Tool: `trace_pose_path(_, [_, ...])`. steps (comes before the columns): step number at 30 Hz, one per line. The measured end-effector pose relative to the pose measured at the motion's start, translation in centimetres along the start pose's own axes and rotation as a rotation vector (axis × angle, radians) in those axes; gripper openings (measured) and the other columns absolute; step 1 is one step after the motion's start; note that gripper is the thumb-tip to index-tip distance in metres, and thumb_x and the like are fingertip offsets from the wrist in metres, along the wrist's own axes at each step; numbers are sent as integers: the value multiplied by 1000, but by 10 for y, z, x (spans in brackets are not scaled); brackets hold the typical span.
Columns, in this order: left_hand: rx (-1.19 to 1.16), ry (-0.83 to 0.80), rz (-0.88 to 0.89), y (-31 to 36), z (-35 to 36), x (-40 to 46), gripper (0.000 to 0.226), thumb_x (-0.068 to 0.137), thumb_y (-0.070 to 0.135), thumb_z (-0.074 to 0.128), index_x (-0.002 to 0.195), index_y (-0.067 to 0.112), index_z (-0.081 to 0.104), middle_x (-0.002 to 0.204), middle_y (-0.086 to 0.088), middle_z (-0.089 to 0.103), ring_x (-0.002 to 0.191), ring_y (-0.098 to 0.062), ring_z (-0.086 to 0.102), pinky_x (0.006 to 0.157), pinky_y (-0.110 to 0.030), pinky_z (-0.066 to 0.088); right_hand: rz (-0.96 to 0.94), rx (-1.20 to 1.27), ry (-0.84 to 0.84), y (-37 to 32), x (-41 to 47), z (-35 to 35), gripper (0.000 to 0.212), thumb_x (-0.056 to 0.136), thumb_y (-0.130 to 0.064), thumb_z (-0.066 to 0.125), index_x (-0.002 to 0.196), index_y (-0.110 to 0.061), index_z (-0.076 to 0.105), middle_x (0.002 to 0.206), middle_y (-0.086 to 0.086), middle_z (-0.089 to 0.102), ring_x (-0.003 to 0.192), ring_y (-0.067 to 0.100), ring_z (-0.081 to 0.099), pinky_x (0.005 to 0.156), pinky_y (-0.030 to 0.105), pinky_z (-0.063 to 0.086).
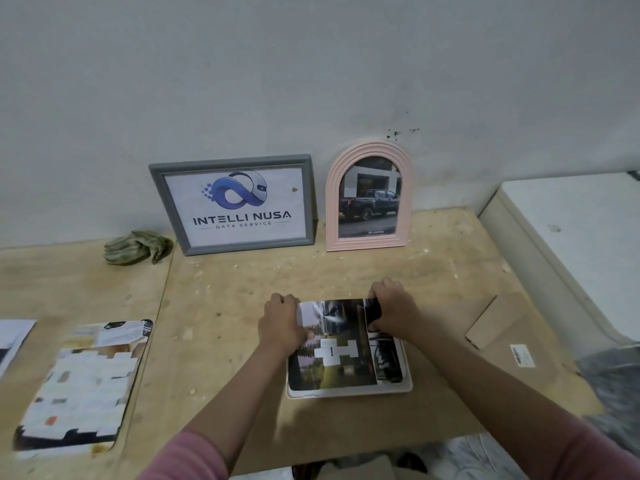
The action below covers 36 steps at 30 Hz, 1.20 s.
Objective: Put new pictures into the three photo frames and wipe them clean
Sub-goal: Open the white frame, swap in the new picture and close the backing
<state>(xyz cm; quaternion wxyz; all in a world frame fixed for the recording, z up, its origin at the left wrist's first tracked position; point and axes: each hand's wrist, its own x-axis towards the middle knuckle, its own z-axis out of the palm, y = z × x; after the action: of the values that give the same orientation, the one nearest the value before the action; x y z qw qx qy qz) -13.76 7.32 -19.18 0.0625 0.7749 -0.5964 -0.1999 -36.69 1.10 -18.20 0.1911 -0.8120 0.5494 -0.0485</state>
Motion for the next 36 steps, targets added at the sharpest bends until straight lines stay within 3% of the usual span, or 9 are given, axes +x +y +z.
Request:
trace_pose_path(5, [-81, -12, -52, 0, 1, 2, 66, 64, 38, 83, 115, 15, 47, 115, -4, 46, 107, -22, 46, 78, -34, 48, 138, 313, -45, 8, -1, -2, 33, 73, -11, 74, 69, -22, 43, 73, -3, 51, 75, 19, 49, 58, 24, 32])
trace_pose_path(8, [-168, -18, -78, -3, 0, 4, 62, 65, 39, 82, 114, 15, 50, 114, -6, 46, 108, -24, 46, 82, -35, 47, 205, 414, 8, 16, -1, -2, 14, 83, -13, 66, 76, -10, 55, 80, 5, 55, 79, 23, 52, 67, 28, 36])
trace_pose_path(10, [-214, 8, -93, -5, 0, 4, 55, 69, 40, 79, 110, 14, 55, 113, -6, 48, 107, -24, 47, 82, -34, 46, 240, 489, 64, 19, -3, -3, 12, 88, -13, 61, 86, -1, 60, 84, 10, 59, 81, 26, 54, 68, 29, 40])
trace_pose_path(13, [-449, 68, -170, -2, -3, 1, 44, 73, 41, 76, 101, 12, 59, 101, -3, 57, 94, -21, 56, 78, -32, 48, 291, 574, 85, 20, -6, -8, 12, 91, -15, 57, 94, -4, 60, 86, 5, 58, 79, 19, 53, 59, 17, 37])
trace_pose_path(18, [-782, -64, -300, 3, -10, 1, 32, 82, 22, 72, 66, 9, 47, 67, -12, 53, 64, -22, 53, 60, -29, 39, 291, 688, 139, 22, -5, -8, 16, 91, -14, 59, 101, -3, 64, 90, 8, 63, 82, 21, 59, 68, 23, 42])
trace_pose_path(22, [-872, 18, -378, 11, -11, -4, 21, 85, 11, 67, 71, 5, 53, 66, -14, 55, 58, -21, 54, 57, -29, 43, 380, 894, 164, 18, -5, -16, 14, 92, -17, 61, 92, -4, 65, 81, 7, 65, 67, 8, 59, 49, 5, 41])
trace_pose_path(27, [-950, 131, -455, 25, -14, -13, 29, 87, 10, 66, 62, 4, 51, 55, -14, 59, 43, -21, 51, 46, -24, 42, 470, 970, 70, 23, -7, -19, 17, 92, -16, 59, 77, -8, 62, 78, 8, 68, 67, 20, 64, 53, 21, 49])
trace_pose_path(32, [-1013, 145, -517, 21, -23, -30, 20, 88, 3, 60, 68, 2, 56, 60, -17, 59, 49, -23, 53, 53, -31, 46, 429, 929, 6, 18, -5, -15, 15, 89, -18, 61, 82, -6, 63, 80, 12, 71, 73, 27, 70, 71, 43, 57])
trace_pose_path(36, [-1060, 189, -598, -5, -33, -55, 24, 84, -7, 55, 65, 6, 55, 62, -15, 60, 41, -17, 55, 39, -21, 42, 356, 844, -28, -12, 15, -7, 13, 86, -25, 64, 80, -13, 63, 76, 5, 71, 71, 25, 69, 74, 46, 57])
